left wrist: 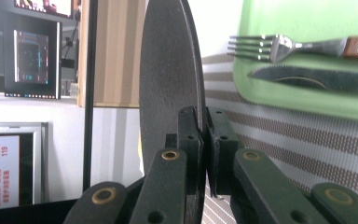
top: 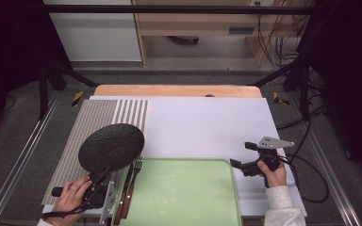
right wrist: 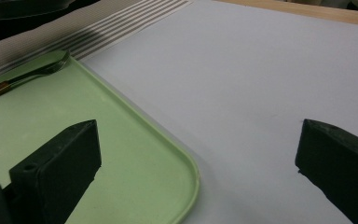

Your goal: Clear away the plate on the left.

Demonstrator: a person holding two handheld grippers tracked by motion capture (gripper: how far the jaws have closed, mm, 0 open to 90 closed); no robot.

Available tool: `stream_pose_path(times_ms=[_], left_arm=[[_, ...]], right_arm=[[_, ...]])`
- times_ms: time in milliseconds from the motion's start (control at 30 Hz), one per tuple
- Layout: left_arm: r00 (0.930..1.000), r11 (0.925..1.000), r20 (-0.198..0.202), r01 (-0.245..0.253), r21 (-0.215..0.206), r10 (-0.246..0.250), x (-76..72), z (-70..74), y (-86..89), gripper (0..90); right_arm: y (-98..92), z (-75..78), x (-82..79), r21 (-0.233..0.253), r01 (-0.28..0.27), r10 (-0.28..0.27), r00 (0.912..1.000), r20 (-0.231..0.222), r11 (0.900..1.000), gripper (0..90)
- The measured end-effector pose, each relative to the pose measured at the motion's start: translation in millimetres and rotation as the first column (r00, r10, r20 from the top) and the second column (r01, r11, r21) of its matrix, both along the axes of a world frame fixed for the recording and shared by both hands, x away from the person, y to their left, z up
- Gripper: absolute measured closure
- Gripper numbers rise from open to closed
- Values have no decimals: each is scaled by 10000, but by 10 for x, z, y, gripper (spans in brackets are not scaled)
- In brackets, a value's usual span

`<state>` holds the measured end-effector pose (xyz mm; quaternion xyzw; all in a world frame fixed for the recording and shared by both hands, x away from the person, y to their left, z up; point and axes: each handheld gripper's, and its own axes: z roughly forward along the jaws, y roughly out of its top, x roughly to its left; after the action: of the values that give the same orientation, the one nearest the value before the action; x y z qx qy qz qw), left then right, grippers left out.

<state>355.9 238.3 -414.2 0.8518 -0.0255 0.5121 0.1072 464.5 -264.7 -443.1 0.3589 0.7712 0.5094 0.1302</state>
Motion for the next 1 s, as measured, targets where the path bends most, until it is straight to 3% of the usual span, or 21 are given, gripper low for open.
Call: stream_pose_path(times_ms=[567,1000], left_arm=[[9956,9956,-11,936,-78,-936,-94,135,-385,853],[9857,9860,-227,1669,-68,-1670,-193,128,-642,850]], right_arm=[[-7,6,-4,13,16,-16,10000,0,10000,6],[-10,7,-3,-7,15,-15,10000,9,10000,6]])
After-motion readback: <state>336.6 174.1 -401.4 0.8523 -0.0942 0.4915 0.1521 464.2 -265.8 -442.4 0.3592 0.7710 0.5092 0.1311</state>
